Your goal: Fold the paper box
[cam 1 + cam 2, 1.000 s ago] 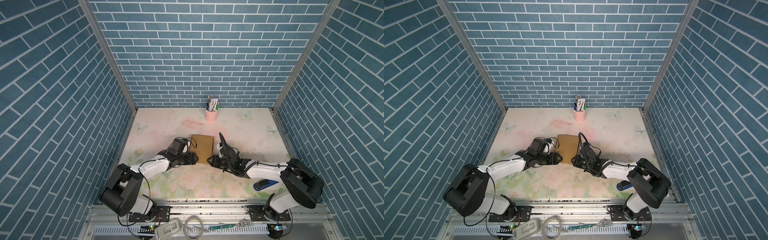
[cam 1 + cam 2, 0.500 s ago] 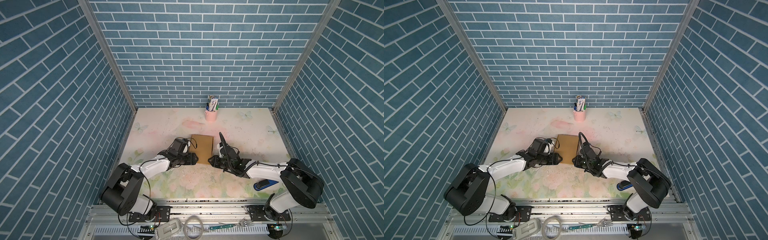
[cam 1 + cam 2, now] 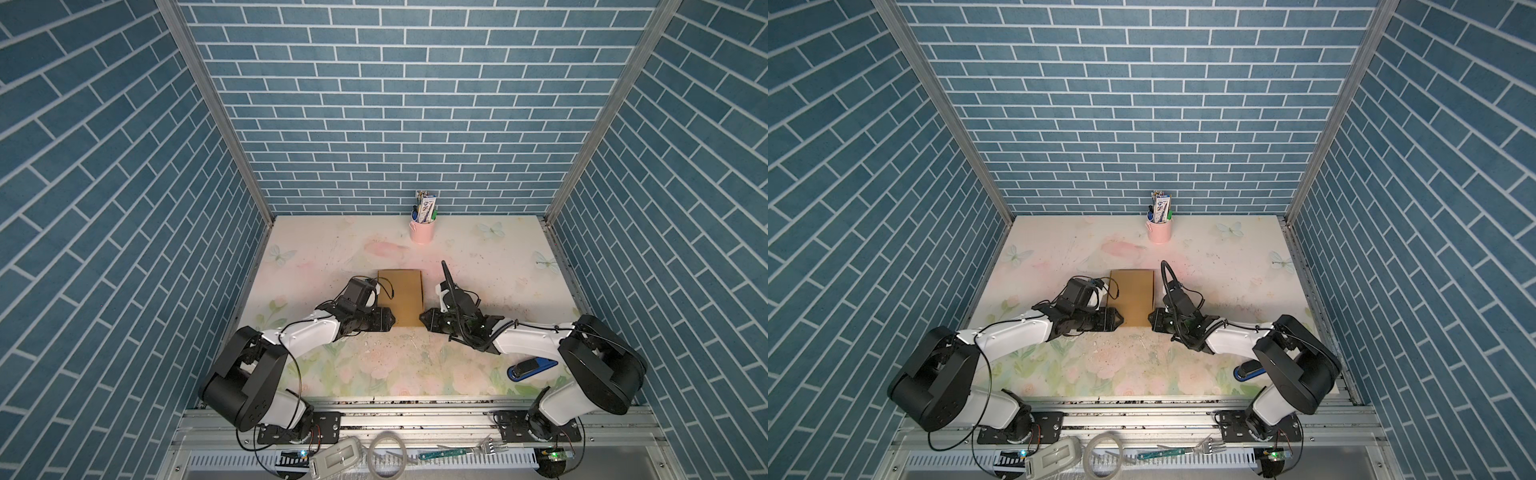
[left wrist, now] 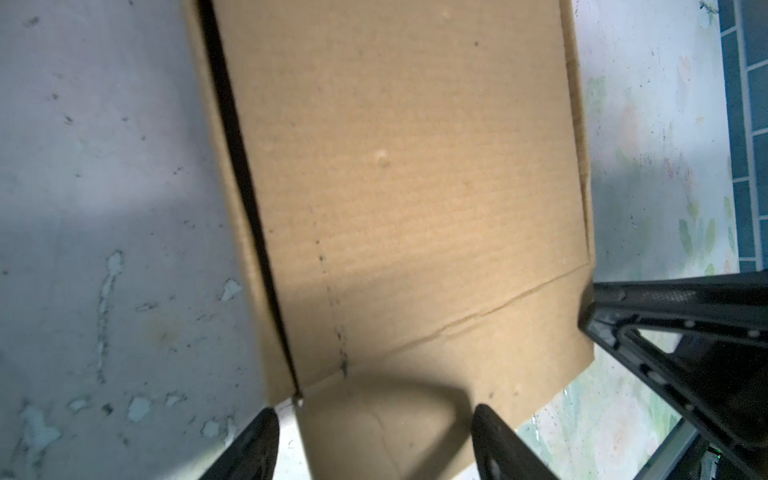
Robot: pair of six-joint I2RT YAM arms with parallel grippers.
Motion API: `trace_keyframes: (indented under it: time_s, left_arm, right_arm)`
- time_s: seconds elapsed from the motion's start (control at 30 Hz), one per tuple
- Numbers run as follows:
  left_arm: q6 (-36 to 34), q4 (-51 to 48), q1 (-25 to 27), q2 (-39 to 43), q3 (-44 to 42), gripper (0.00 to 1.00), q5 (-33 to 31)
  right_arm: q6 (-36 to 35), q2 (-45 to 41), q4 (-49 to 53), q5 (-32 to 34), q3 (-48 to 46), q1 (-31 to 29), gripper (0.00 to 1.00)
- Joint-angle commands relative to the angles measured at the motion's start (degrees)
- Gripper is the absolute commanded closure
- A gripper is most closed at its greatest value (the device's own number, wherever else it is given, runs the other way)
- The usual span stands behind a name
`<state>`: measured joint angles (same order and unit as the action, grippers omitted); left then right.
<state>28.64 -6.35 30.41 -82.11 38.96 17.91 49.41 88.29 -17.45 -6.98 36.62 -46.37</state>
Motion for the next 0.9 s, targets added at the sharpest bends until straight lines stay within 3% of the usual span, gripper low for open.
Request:
trace_keyframes:
  time_s: [0.0, 0.6, 0.87]
  left_arm:
    - [-1.0, -2.1, 0.2, 2.6, -0.6, 0.25, -1.4]
    - [1.0, -4.3, 0.1, 9.5, -5.8, 0.26, -3.6]
    - [5.9, -5.9, 0.1, 15.3, -9.4, 0.29, -4.5]
  right_arm:
    - [-1.8, 1.4, -1.1, -0.4, -1.2, 1.1, 0.79]
    - [-2.8, 4.8, -1.8, -3.1, 1.0, 3.2, 0.83]
    - [-3.2, 5.1, -1.0, -3.8, 2.0, 3.8, 0.84]
